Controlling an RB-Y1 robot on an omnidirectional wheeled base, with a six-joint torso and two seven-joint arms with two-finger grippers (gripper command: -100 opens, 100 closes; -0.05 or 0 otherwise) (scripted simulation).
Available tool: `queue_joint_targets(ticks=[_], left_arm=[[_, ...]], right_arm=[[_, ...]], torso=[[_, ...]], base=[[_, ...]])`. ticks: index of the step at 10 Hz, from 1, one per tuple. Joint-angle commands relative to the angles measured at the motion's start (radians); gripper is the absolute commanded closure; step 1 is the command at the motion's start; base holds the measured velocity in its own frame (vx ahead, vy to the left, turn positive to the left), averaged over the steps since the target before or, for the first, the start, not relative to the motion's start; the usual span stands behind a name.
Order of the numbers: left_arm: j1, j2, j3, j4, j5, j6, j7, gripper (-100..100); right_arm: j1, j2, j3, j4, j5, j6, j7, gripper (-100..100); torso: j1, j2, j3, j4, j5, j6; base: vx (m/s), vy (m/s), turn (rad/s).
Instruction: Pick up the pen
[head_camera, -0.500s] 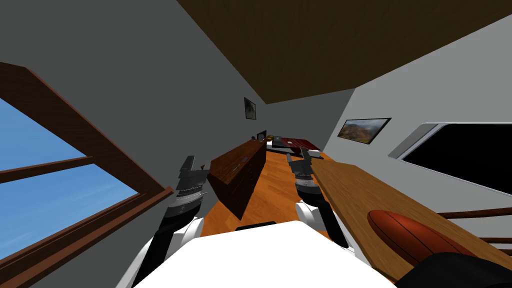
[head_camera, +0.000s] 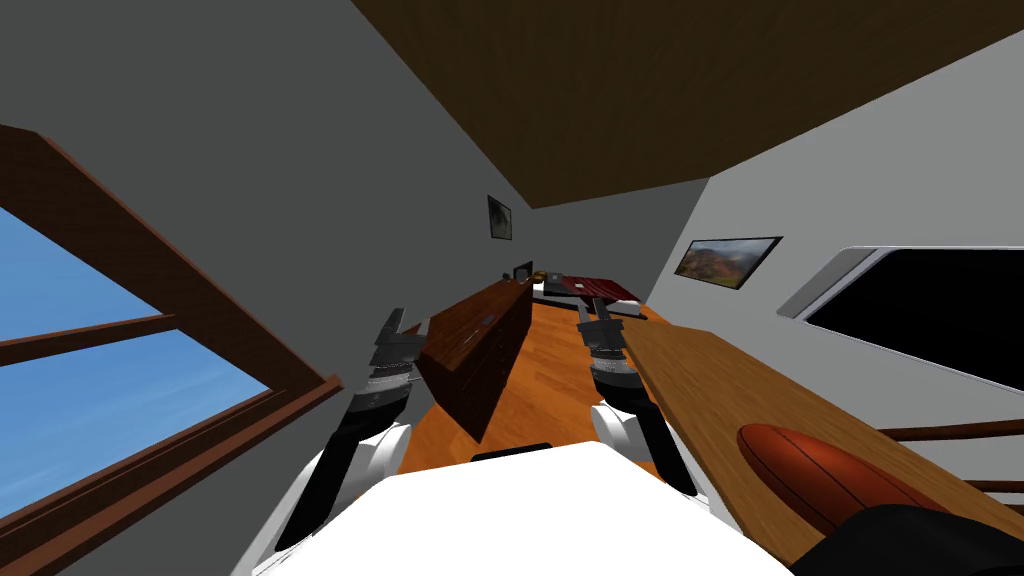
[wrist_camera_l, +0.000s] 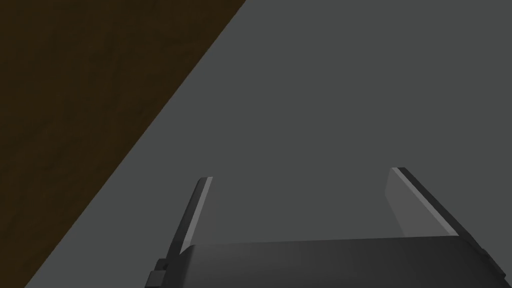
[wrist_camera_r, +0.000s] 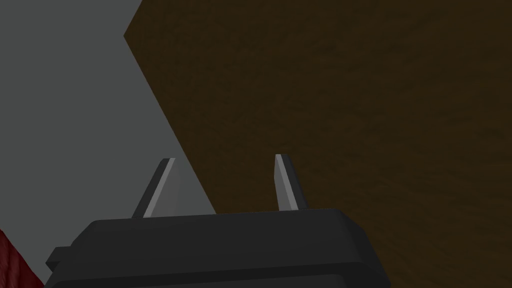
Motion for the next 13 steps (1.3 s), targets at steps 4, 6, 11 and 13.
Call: queue_joint_targets(ticks=[4, 6, 11, 13], left_arm=[[-0.067, 0.030, 0.015, 0.035, 0.071, 0.107, 0.057, -100], [-0.096, 0.040, 0.019, 0.049, 0.101, 0.151, 0.080, -100], [-0.195, 0.068, 0.033, 0.096, 0.201, 0.297, 0.156, -100], [-0.229, 0.077, 0.037, 0.113, 0.236, 0.349, 0.184, -100]], right_arm=[[0.000, 0.000, 0.000, 0.000, 0.000, 0.000, 0.000, 0], [0.000, 0.000, 0.000, 0.000, 0.000, 0.000, 0.000, 0], [0.000, 0.000, 0.000, 0.000, 0.000, 0.000, 0.000, 0], [0.000, 0.000, 0.000, 0.000, 0.000, 0.000, 0.000, 0]], torso=[[0.000, 0.000, 0.000, 0.000, 0.000, 0.000], [0.000, 0.001, 0.000, 0.000, 0.000, 0.000], [0.000, 0.000, 0.000, 0.000, 0.000, 0.000], [0.000, 0.000, 0.000, 0.000, 0.000, 0.000]], base=[[0.022, -0.020, -0.001], [0.020, -0.018, -0.001], [0.026, -0.023, -0.002], [0.026, -0.022, 0.000]])
